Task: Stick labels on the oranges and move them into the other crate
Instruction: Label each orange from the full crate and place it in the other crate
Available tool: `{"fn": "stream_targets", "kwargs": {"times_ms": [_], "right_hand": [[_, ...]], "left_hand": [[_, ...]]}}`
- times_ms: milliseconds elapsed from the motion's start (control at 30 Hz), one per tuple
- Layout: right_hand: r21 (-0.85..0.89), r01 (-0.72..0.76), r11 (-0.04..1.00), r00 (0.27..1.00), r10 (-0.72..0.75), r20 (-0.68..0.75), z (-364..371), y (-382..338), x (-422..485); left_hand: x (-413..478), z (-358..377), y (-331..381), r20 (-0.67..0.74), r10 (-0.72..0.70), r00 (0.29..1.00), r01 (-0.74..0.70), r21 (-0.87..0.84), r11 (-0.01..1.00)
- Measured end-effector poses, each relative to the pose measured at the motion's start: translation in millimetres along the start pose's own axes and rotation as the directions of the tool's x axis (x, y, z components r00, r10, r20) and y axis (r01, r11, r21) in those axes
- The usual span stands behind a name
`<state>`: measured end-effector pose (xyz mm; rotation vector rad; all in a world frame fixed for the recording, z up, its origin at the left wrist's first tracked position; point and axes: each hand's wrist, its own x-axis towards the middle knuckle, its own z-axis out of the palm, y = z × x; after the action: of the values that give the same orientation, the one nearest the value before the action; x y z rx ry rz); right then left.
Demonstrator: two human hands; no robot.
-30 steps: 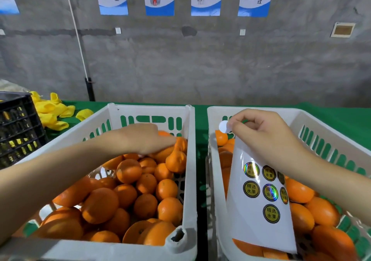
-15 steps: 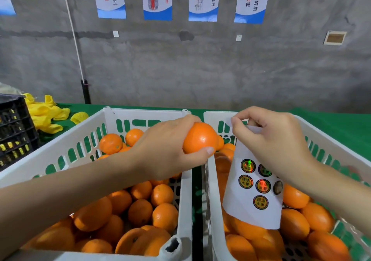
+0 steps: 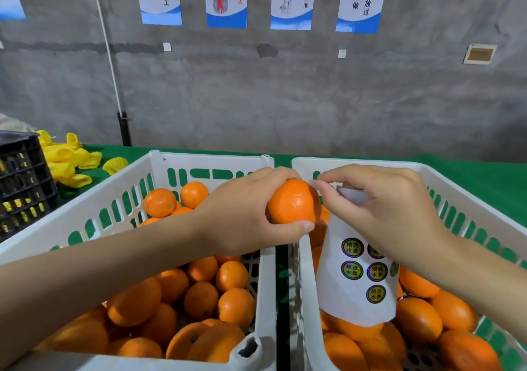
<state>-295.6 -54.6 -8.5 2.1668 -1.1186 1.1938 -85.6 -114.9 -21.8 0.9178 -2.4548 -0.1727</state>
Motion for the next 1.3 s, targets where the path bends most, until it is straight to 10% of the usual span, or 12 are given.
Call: {"fn": "stream_targets", "kwargs": {"times_ms": [500,767,1300], "right_hand": [[0.192,-0.067,0.979,0.973,0.022,0.228,-3.6,-6.3,-0.4],[0.225,-0.137,0.965,0.990,0.137,0.015,-3.7,1.5,3.0],[0.648,-0.551,0.525,0.731,0.678,0.072,-9.8,12.2,20.3]], "left_hand": [[1.5,-0.4,1.2,-0.015,-0.030,0.999,0.029,-0.018,0.999],[-1.9,-2.4,1.0,0.042,0.025,0.999,-0.024,-0.014,1.000],[-2.7,0.9,1.2,0.119,0.112,0.987,-0.086,-0.199,0.976]]}}
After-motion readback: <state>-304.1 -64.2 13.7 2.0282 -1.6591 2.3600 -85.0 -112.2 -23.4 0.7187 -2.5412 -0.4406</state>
